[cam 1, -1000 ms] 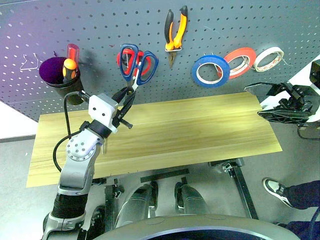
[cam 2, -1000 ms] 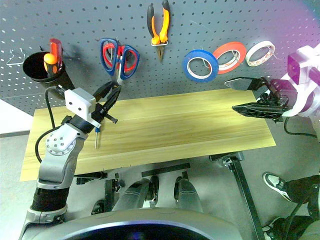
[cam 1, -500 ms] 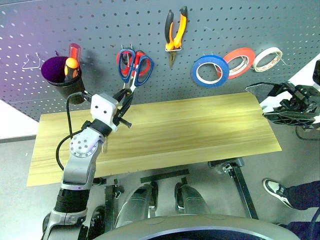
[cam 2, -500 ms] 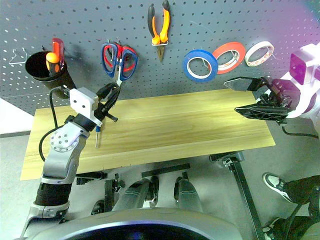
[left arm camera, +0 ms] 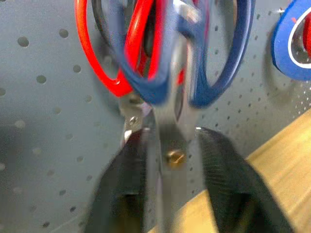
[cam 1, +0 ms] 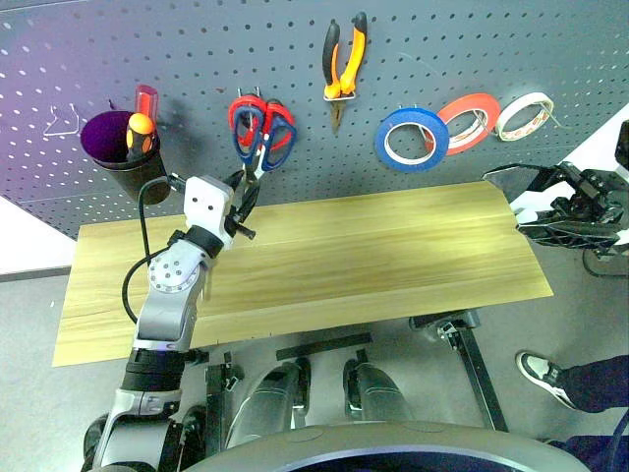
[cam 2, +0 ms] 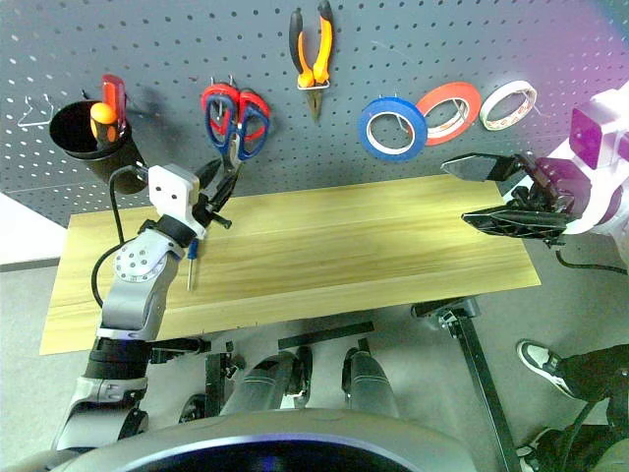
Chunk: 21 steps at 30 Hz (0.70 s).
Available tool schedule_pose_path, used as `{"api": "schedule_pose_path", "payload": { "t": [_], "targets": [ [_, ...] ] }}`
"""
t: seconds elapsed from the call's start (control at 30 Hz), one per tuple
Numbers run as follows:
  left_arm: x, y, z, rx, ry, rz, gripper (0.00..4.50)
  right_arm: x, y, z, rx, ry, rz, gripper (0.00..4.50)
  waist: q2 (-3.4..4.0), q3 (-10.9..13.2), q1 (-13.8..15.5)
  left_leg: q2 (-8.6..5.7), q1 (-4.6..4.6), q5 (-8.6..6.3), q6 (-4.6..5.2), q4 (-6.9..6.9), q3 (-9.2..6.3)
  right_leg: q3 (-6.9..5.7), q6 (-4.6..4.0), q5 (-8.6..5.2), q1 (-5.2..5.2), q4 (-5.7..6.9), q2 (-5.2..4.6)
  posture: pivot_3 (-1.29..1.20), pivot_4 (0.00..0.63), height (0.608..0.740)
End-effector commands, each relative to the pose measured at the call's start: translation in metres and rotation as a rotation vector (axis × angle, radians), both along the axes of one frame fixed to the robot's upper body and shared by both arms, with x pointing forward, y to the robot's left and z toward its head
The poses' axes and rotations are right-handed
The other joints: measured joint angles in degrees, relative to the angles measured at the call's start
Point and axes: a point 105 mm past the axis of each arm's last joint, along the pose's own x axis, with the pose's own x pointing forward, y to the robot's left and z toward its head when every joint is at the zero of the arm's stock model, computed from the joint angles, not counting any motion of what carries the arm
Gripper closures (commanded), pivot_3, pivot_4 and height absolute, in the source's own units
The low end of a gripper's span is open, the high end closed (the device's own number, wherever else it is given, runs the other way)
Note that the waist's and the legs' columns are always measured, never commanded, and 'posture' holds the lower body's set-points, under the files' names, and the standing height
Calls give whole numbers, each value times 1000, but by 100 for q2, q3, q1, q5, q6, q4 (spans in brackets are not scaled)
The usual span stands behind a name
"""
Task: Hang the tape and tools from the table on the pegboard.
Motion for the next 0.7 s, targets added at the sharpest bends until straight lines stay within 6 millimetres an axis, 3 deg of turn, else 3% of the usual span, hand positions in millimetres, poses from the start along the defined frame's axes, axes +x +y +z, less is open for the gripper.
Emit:
{"api": "schedule_pose_path", "payload": {
  "t": [0.03,0.17,0.2,0.5,0.7],
  "targets": [
    [-3,-1,9,-9,-45,-8,1376,-6,-1,12,-14,-67,5,0,0,0,-11,0,0,0,0,0,0,0,0,0,0,0,0,-172,267,726],
    [-6,-1,5,-16,-34,-12,118,-7,0,12,-17,-66,5,0,1,0,-8,0,0,1,-1,0,0,0,0,0,1,1,0,-171,266,726],
    [-7,0,4,-11,-31,-11,42,-7,0,12,-17,-65,7,0,1,-1,-8,0,0,1,-2,1,0,0,0,0,1,2,0,-171,266,726],
    [-33,10,-16,5,48,-6,42,-6,7,13,1,-73,38,0,2,-2,-11,0,0,0,-1,2,1,0,0,0,0,1,0,-144,267,726],
    [-47,28,-33,28,123,36,42,-3,9,11,0,-79,38,0,11,-7,11,1,0,0,1,1,0,1,-2,0,-4,4,0,-130,271,726]
  ]
}}
